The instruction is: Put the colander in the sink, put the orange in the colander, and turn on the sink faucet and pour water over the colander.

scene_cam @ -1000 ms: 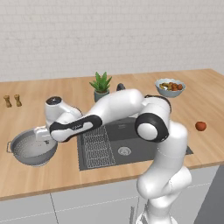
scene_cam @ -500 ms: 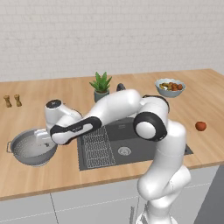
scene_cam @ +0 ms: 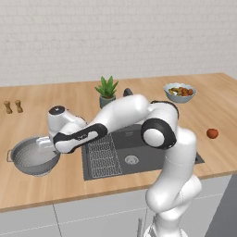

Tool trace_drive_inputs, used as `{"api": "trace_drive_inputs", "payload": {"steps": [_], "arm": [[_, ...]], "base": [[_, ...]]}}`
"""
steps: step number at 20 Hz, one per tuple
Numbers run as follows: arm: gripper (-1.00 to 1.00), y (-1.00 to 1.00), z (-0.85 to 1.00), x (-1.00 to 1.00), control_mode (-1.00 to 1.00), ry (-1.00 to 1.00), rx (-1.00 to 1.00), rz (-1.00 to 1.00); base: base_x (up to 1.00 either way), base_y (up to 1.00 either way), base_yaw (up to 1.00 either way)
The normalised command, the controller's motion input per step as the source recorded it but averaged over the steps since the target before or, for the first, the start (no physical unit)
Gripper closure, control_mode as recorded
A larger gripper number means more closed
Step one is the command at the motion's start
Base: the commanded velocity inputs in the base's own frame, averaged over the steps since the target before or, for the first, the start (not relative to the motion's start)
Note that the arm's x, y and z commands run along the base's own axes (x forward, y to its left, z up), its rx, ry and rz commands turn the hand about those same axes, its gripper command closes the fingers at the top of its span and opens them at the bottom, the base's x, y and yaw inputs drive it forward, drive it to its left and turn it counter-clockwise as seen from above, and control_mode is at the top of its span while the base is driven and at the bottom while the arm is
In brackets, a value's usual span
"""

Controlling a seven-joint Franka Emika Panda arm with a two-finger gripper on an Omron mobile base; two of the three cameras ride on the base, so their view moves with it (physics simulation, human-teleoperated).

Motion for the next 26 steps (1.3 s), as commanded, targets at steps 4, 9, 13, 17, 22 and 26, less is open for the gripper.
{"api": "trace_drive_inputs", "payload": {"steps": [4, 9, 13, 17, 22, 26], "arm": [[1.0, 0.0, 0.0, 0.0, -1.0, 0.0, 0.0, 0.0], [1.0, 0.0, 0.0, 0.0, -1.0, 0.0, 0.0, 0.0], [1.0, -0.1, 0.18, 0.0, -1.0, 0.0, 0.06, -0.03], [1.0, -0.24, 0.33, 0.0, -1.0, 0.0, 0.09, -0.01], [1.0, -0.31, 0.48, 0.0, -1.0, 0.0, 0.08, 0.0], [1.0, -0.61, 0.3, -0.22, -1.0, 0.0, 0.02, 0.0]], "base": [[0.0, 0.0, 0.0], [0.0, 0.0, 0.0], [0.0, 0.0, 0.0], [0.0, 0.0, 0.0], [0.0, 0.0, 0.0], [0.0, 0.0, 0.0]]}}
